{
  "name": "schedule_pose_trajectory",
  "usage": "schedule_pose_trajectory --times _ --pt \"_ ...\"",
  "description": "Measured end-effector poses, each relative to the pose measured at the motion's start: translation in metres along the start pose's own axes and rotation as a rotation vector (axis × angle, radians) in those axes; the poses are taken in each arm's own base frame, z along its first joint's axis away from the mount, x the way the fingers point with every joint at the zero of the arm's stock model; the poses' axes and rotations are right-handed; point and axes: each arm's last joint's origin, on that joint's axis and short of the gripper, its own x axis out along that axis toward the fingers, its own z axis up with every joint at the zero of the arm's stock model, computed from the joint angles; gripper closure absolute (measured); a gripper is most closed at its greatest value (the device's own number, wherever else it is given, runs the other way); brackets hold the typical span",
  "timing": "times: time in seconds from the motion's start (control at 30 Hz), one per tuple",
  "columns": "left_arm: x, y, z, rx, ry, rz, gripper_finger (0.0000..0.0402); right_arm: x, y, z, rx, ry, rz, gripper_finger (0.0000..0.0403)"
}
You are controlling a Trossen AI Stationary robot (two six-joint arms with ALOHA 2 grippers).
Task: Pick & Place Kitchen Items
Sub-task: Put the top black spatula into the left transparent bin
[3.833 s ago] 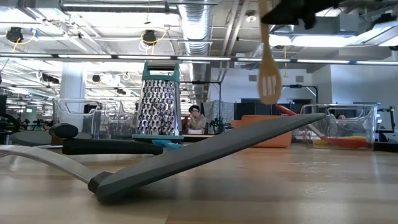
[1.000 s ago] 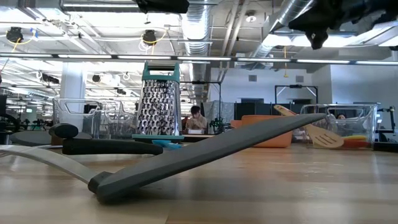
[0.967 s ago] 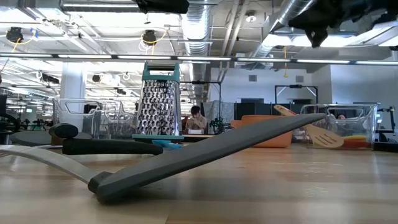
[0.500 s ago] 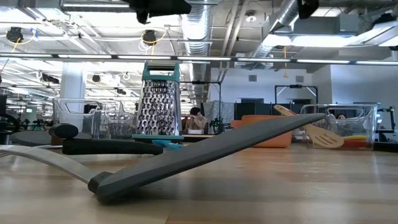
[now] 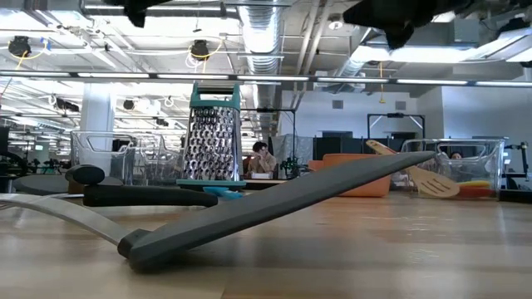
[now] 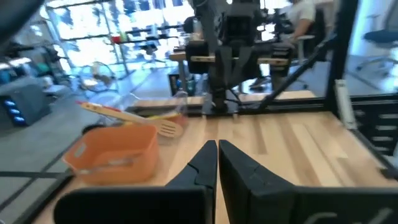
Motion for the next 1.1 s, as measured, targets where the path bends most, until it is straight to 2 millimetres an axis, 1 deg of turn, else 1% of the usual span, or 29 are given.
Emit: schedule_pose_trajectory --times 0.07,0.17,0.33,0.6,0.77,0.93,1.1 --pt "-0.009 0.003 -0.007 0.001 0.017 -0.039 0.04 0.006 0.002 -0.004 0.0 0.009 -0.004 0.0403" --pt "-0.018 0.004 -0.022 0.03 0.063 -0.075 0.04 0.016 0.003 -0.01 0.002 0.019 -0.016 0.0403" --pt "-0.021 0.005 -0.036 0.046 0.088 -0.077 0.04 0.028 0.002 -0.015 0.02 0.014 -0.014 0.0403" --pt "-0.021 0.005 -0.037 0.06 0.093 -0.075 0.04 0.041 -0.012 -0.017 0.026 -0.001 -0.081 0.0403" --pt "-0.019 0.011 -0.037 0.204 0.101 0.02 0.04 0.046 -0.028 -0.017 0.037 0.005 -0.139 0.0403" --pt "-0.016 0.017 -0.038 0.362 0.116 0.059 0.04 0.05 -0.041 -0.017 0.048 0.009 -0.191 0.0403" --pt "-0.013 0.024 -0.038 0.344 0.123 0.105 0.04 0.052 -0.048 -0.017 0.052 0.011 -0.217 0.0403"
